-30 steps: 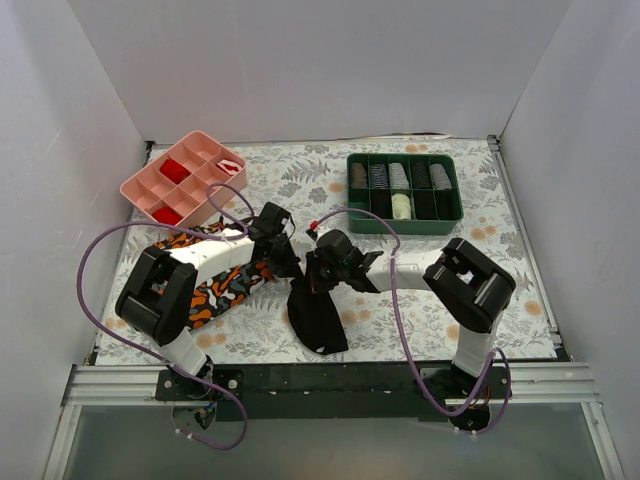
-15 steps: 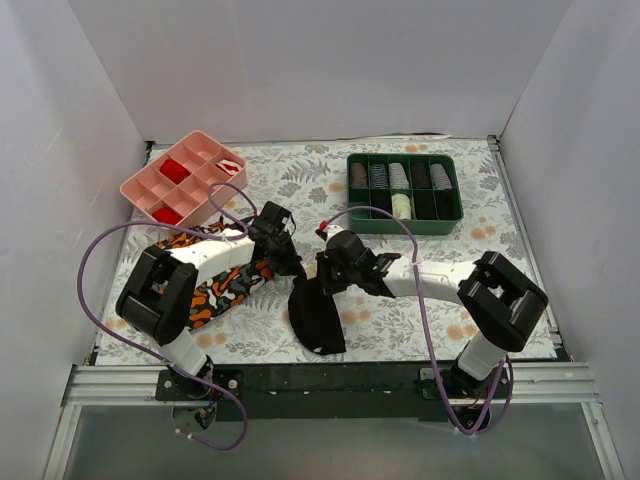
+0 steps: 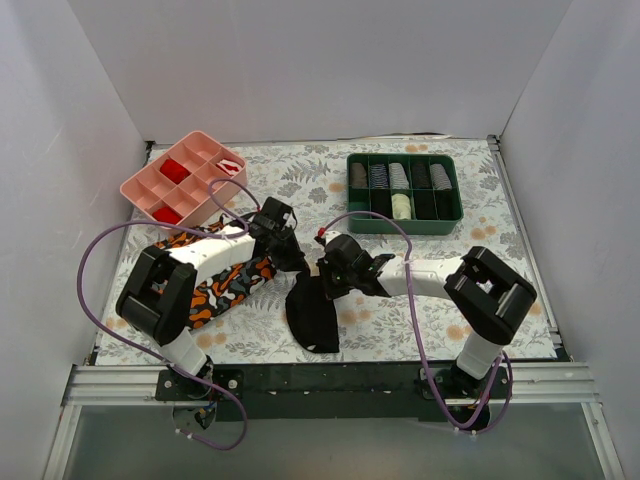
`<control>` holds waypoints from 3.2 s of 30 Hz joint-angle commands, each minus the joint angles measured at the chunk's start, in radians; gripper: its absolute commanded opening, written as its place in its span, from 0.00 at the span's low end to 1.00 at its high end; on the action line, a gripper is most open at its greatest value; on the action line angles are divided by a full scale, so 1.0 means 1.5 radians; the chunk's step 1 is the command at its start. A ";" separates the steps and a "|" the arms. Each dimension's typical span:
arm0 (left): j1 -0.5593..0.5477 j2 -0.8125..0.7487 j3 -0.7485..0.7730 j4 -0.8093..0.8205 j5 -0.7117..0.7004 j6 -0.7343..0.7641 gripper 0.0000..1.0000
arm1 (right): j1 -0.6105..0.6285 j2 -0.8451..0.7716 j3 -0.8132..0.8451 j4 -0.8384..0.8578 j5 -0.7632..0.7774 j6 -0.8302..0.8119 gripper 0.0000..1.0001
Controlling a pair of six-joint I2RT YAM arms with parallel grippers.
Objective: Roll the underwear
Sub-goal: Fold the underwear at the center of the board.
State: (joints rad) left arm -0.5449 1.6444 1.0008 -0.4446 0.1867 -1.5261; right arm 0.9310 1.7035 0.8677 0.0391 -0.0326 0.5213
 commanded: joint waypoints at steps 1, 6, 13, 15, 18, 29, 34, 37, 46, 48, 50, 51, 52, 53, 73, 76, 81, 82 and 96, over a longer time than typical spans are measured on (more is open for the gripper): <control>-0.022 -0.013 0.050 0.001 0.025 -0.013 0.08 | 0.003 0.021 -0.032 0.007 -0.001 0.007 0.01; -0.046 0.008 0.073 -0.009 0.014 -0.035 0.07 | 0.003 0.016 -0.058 0.030 0.002 0.049 0.01; -0.067 0.010 0.064 -0.002 -0.019 -0.068 0.08 | 0.002 0.000 -0.093 0.052 0.037 0.105 0.01; -0.067 0.021 0.053 -0.003 -0.020 -0.070 0.08 | 0.001 -0.011 -0.099 0.049 0.047 0.113 0.01; -0.069 0.032 0.042 0.003 -0.027 -0.074 0.07 | 0.001 -0.056 -0.119 0.057 0.073 0.119 0.01; -0.074 0.076 0.057 0.004 -0.033 -0.064 0.07 | 0.001 -0.209 -0.130 -0.025 0.155 0.114 0.13; -0.081 0.075 0.067 0.000 -0.034 -0.057 0.07 | -0.005 -0.201 -0.140 -0.004 0.163 0.105 0.12; -0.082 0.074 0.067 -0.006 -0.039 -0.053 0.07 | -0.026 -0.175 -0.116 0.007 0.154 0.083 0.10; -0.083 0.077 0.073 -0.012 -0.046 -0.049 0.06 | -0.078 -0.123 -0.038 0.015 0.076 0.031 0.08; -0.083 0.081 0.075 -0.015 -0.046 -0.048 0.06 | -0.083 -0.116 -0.029 0.015 0.060 0.029 0.07; -0.083 0.084 0.079 -0.019 -0.047 -0.046 0.06 | -0.085 -0.111 -0.027 0.024 0.046 0.028 0.07; -0.083 0.083 0.079 -0.020 -0.047 -0.046 0.06 | -0.086 -0.109 -0.027 0.027 0.041 0.030 0.07; -0.083 0.083 0.079 -0.018 -0.048 -0.046 0.06 | -0.088 -0.098 -0.023 0.026 0.036 0.029 0.07; -0.083 0.083 0.079 -0.019 -0.047 -0.046 0.06 | -0.091 -0.092 -0.022 0.025 0.031 0.029 0.07; -0.094 0.076 0.156 -0.084 -0.050 -0.028 0.07 | -0.126 -0.002 -0.052 0.035 -0.008 0.080 0.05; -0.103 0.086 0.174 -0.105 -0.044 -0.019 0.08 | -0.126 0.002 -0.053 0.033 -0.001 0.087 0.05; -0.110 0.083 0.170 -0.152 -0.108 -0.019 0.08 | -0.126 -0.029 -0.064 0.041 0.013 0.091 0.05; -0.110 0.082 0.167 -0.155 -0.116 -0.019 0.08 | -0.126 -0.038 -0.067 0.041 0.015 0.091 0.05; -0.110 0.082 0.173 -0.168 -0.164 -0.019 0.08 | -0.119 -0.112 -0.056 0.107 -0.076 0.072 0.08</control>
State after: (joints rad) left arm -0.7090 1.7805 1.2438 -0.6819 -0.0265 -1.5623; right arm 0.7429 1.5112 0.7464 0.1452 -0.0845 0.6434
